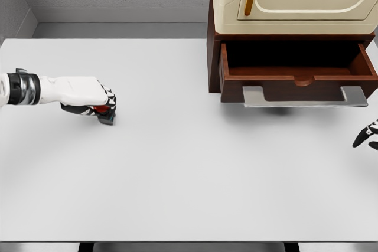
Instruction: Put the switch into the drawer with left arm, and close the drawer with right arm
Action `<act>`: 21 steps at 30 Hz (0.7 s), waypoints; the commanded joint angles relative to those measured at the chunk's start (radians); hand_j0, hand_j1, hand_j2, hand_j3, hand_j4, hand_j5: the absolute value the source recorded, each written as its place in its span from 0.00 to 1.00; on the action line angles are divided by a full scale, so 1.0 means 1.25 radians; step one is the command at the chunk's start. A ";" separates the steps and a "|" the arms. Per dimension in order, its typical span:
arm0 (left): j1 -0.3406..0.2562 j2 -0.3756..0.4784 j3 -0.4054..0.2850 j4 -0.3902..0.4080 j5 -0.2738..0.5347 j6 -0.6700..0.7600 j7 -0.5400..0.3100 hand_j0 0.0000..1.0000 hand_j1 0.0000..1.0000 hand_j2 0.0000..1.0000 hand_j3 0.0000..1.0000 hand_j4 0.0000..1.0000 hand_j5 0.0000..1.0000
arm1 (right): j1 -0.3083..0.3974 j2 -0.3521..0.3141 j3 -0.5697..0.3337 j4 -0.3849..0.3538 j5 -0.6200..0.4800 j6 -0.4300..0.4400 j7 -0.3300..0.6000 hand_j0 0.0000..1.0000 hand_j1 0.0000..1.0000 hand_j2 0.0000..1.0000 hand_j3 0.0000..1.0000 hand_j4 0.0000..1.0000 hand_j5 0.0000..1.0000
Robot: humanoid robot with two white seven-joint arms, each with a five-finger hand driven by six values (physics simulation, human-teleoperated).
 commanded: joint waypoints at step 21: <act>-0.114 -0.067 0.003 -0.039 0.094 0.002 0.001 0.41 0.41 0.41 0.41 0.41 0.41 | -0.033 -0.010 0.040 0.000 -0.006 0.002 0.000 0.50 0.50 0.50 0.50 0.50 0.50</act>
